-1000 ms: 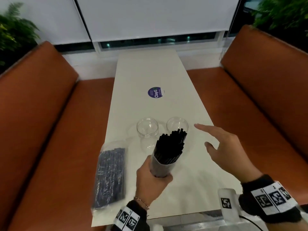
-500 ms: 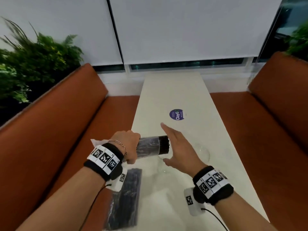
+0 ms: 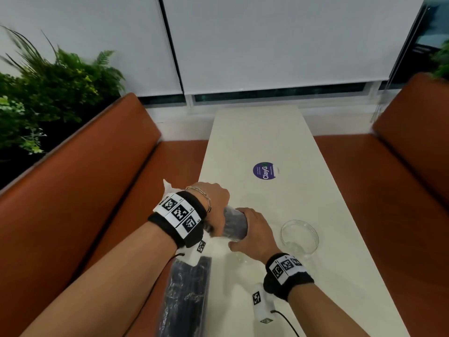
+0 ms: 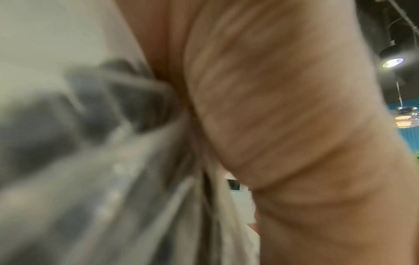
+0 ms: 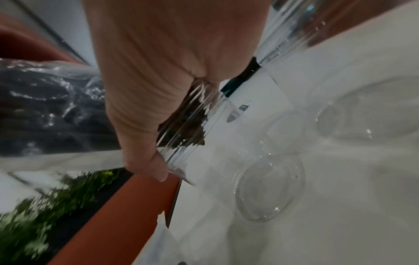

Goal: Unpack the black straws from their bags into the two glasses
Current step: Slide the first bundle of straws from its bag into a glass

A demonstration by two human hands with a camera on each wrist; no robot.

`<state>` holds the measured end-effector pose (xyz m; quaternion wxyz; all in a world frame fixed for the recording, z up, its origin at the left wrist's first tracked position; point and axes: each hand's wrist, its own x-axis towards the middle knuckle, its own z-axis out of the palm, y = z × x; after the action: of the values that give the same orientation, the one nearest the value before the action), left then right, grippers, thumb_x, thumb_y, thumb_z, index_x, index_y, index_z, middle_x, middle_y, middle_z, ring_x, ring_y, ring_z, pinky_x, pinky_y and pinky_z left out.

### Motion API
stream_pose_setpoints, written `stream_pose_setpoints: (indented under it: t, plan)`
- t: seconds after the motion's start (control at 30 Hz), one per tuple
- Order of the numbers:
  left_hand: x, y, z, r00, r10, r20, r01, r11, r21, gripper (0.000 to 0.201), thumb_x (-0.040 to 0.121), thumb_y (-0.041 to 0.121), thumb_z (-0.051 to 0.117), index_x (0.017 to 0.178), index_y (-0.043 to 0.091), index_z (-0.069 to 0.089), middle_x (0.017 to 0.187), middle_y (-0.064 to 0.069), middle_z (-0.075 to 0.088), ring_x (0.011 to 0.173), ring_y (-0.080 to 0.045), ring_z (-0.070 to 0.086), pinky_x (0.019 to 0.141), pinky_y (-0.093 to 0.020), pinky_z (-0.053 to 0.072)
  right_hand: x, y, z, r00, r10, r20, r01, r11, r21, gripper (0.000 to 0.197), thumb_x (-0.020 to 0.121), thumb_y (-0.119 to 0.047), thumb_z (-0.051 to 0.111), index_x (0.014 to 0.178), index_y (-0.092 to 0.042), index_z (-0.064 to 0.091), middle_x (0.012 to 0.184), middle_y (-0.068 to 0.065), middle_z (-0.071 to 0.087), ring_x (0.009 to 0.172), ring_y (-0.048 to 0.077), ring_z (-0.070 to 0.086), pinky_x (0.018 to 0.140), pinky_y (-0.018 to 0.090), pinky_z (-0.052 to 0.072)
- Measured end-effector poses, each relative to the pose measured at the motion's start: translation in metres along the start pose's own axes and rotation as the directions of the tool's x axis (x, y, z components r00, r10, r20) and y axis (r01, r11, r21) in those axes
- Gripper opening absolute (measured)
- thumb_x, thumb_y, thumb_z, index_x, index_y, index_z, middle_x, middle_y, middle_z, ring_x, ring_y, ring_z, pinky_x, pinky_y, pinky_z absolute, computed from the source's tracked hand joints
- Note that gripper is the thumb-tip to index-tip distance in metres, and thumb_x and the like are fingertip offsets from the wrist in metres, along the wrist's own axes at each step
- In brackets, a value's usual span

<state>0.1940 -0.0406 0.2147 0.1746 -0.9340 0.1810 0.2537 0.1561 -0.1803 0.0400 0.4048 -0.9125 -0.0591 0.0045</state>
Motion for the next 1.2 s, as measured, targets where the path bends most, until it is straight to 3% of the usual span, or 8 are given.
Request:
stream_pose_setpoints:
  t: [0.37,0.47,0.57,0.73,0.87,0.97,1.1,1.2]
  plan:
    - [-0.071,-0.062,-0.020,0.892,-0.209,-0.400,0.034,0.915,-0.403,0.120,0.053,0.092,0.075,0.156,0.043,0.037,0.142,0.013,0.063,0.124,-0.016,0.064,0.103,-0.043,0.054,-0.006,0.006,0.005,0.994,0.092,-0.066,-0.086,0.993,0.087,0.075,0.055,-0.036,0.088,0.123,-0.027,0.060,0.103,-0.020,0.057,0.101,0.012,0.052,0.082,0.028,0.046]
    - [-0.084,-0.068,0.022,0.642,-0.619,-0.452,-0.232,0.405,-0.885,0.112,0.052,0.088,0.076,0.146,0.033,0.052,0.122,0.011,0.069,0.110,-0.014,0.069,0.095,-0.043,0.061,-0.007,0.008,0.006,0.992,0.096,-0.077,-0.088,0.991,0.102,0.075,0.055,-0.036,0.088,0.124,-0.028,0.060,0.105,-0.020,0.058,0.102,0.011,0.053,0.084,0.029,0.049]
    - [-0.068,-0.036,0.066,0.678,-0.702,-0.220,-0.331,-0.024,-0.943,0.092,0.057,0.086,0.076,0.127,0.029,0.065,0.112,0.008,0.072,0.110,-0.019,0.071,0.093,-0.043,0.062,-0.008,0.006,0.007,0.992,0.096,-0.079,-0.087,0.991,0.106,0.075,0.056,-0.036,0.087,0.125,-0.029,0.060,0.105,-0.024,0.056,0.102,0.010,0.052,0.084,0.026,0.048]
    - [-0.035,0.008,0.065,0.518,-0.622,-0.587,-0.307,0.505,-0.807,0.011,0.096,0.029,0.076,0.095,0.019,0.076,0.090,0.009,0.068,0.085,-0.015,0.069,0.068,-0.011,0.046,-0.010,0.008,0.005,0.994,0.104,-0.043,-0.097,0.987,0.128,0.081,0.054,-0.032,0.091,0.128,-0.026,0.059,0.102,-0.030,0.051,0.105,0.013,0.054,0.082,0.027,0.048]
    - [-0.021,-0.003,0.034,0.346,-0.314,-0.884,-0.266,0.871,-0.414,0.016,0.088,0.016,0.083,0.073,0.017,0.076,0.067,0.010,0.061,0.063,0.001,0.044,0.052,-0.002,0.024,-0.018,0.007,0.007,0.987,0.158,-0.014,-0.153,0.972,0.176,0.099,0.051,-0.038,0.097,0.139,-0.029,0.051,0.119,-0.017,0.058,0.112,0.015,0.061,0.091,0.033,0.055]
    - [-0.013,0.001,0.019,0.450,-0.261,-0.854,-0.118,0.931,-0.347,0.034,0.095,0.044,0.074,0.067,0.025,0.069,0.055,0.015,0.039,0.055,-0.004,0.041,0.050,-0.009,0.014,-0.023,0.007,0.009,0.981,0.192,-0.022,-0.180,0.953,0.245,0.110,0.047,-0.041,0.099,0.142,-0.029,0.047,0.131,-0.013,0.062,0.117,0.013,0.063,0.096,0.033,0.059]
    - [-0.026,-0.001,-0.014,0.302,-0.362,-0.882,-0.146,0.897,-0.418,0.043,0.095,0.053,0.073,0.065,0.022,0.069,0.061,0.009,0.053,0.052,-0.011,0.052,0.047,-0.016,0.029,-0.024,0.007,0.009,0.980,0.195,-0.026,-0.180,0.942,0.284,0.101,0.048,-0.039,0.101,0.134,-0.030,0.049,0.124,-0.014,0.066,0.113,0.011,0.067,0.092,0.028,0.059]
    - [-0.034,-0.005,-0.025,0.434,-0.349,-0.830,-0.240,0.844,-0.480,0.049,0.091,0.067,0.063,0.077,0.022,0.074,0.070,0.005,0.070,0.065,-0.018,0.068,0.061,-0.033,0.057,-0.026,0.005,0.008,0.978,0.205,-0.033,-0.188,0.942,0.279,0.101,0.049,-0.040,0.101,0.134,-0.032,0.048,0.121,-0.018,0.065,0.111,0.010,0.067,0.092,0.025,0.056]
